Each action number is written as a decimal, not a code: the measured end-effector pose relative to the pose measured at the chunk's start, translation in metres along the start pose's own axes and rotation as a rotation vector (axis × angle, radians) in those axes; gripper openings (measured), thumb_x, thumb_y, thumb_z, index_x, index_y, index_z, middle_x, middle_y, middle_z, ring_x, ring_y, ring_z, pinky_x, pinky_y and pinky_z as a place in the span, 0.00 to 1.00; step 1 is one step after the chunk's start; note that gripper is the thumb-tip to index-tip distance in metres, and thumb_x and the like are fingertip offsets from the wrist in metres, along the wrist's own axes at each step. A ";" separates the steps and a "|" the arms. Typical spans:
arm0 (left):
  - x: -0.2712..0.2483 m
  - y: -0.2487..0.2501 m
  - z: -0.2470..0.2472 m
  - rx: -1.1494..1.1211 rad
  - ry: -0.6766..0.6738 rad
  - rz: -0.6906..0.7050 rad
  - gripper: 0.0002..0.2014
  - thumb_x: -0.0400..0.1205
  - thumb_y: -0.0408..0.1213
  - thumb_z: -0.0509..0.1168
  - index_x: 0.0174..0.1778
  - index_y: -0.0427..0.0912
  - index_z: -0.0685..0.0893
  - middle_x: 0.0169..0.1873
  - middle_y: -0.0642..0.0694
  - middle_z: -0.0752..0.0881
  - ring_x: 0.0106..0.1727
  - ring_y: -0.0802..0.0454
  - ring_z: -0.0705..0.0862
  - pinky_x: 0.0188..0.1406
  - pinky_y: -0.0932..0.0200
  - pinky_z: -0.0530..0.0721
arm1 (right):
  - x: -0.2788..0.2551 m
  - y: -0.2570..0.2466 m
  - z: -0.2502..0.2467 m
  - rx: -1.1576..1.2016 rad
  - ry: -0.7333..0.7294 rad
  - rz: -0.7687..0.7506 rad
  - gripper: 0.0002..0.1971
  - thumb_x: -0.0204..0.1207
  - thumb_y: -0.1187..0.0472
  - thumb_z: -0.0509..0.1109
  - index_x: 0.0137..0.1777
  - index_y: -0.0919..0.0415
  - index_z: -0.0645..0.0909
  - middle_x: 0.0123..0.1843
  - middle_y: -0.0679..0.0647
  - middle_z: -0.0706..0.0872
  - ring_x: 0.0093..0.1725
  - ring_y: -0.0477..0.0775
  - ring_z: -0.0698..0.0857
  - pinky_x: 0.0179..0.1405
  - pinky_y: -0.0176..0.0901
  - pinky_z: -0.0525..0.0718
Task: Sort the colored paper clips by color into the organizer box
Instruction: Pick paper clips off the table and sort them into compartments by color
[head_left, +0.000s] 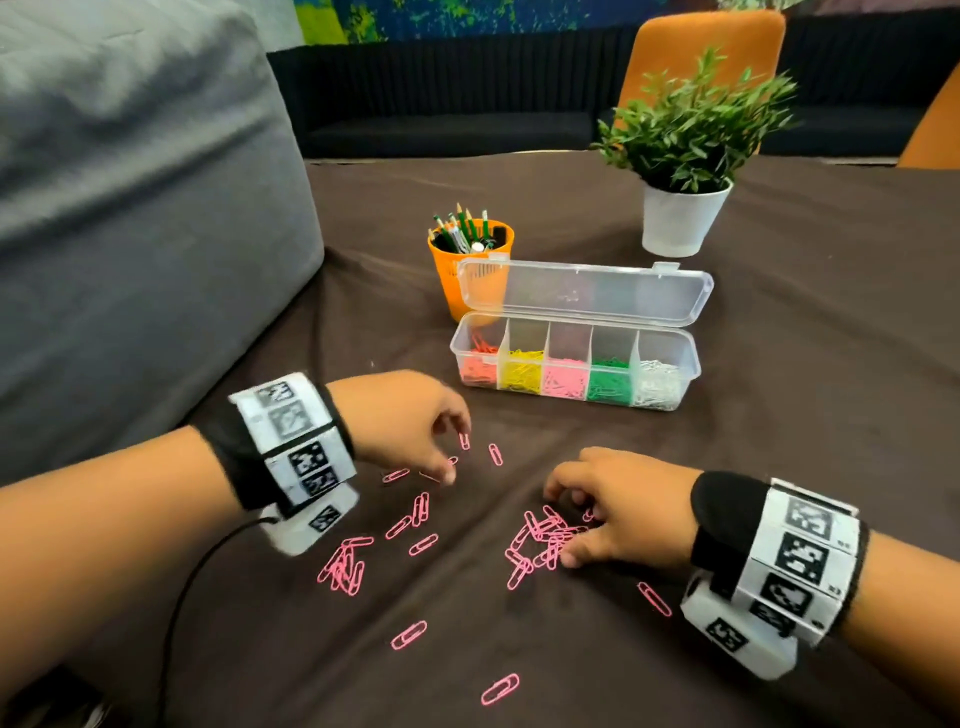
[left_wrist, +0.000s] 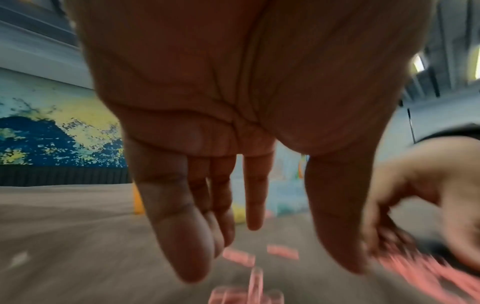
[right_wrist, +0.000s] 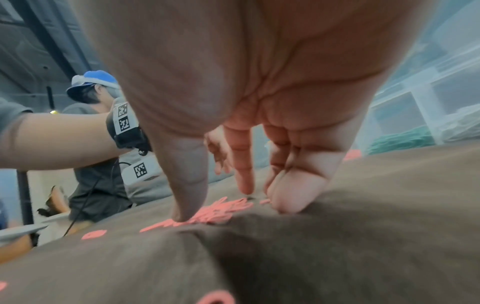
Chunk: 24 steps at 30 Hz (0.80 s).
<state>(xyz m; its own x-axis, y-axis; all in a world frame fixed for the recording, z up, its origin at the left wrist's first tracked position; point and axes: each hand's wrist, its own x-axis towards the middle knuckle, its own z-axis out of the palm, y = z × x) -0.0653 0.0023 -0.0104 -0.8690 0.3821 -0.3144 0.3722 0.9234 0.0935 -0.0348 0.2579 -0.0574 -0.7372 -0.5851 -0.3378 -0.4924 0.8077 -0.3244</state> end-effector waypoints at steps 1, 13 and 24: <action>-0.013 -0.006 0.010 0.050 -0.070 -0.025 0.37 0.64 0.64 0.78 0.70 0.60 0.80 0.56 0.56 0.83 0.56 0.56 0.84 0.59 0.56 0.82 | 0.002 -0.002 0.002 -0.015 -0.007 -0.021 0.28 0.66 0.39 0.78 0.65 0.41 0.77 0.52 0.43 0.76 0.48 0.45 0.79 0.56 0.44 0.81; -0.067 -0.004 0.072 0.028 -0.014 0.140 0.09 0.78 0.43 0.66 0.52 0.55 0.87 0.50 0.56 0.84 0.52 0.54 0.83 0.53 0.56 0.81 | 0.013 -0.010 -0.022 0.022 0.179 -0.121 0.02 0.76 0.50 0.74 0.44 0.46 0.85 0.36 0.40 0.87 0.37 0.39 0.83 0.42 0.34 0.81; 0.001 0.013 0.013 -0.451 0.289 0.042 0.03 0.75 0.36 0.76 0.42 0.48 0.93 0.35 0.61 0.91 0.35 0.73 0.85 0.40 0.72 0.81 | 0.089 0.047 -0.099 0.179 0.465 0.188 0.14 0.62 0.58 0.86 0.47 0.55 0.89 0.42 0.47 0.91 0.44 0.47 0.89 0.51 0.42 0.86</action>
<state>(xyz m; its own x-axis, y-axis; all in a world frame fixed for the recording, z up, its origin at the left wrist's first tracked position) -0.0569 0.0140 -0.0221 -0.9343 0.3547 -0.0349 0.2869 0.8066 0.5168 -0.1693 0.2508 -0.0154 -0.9524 -0.3046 0.0094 -0.2753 0.8468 -0.4551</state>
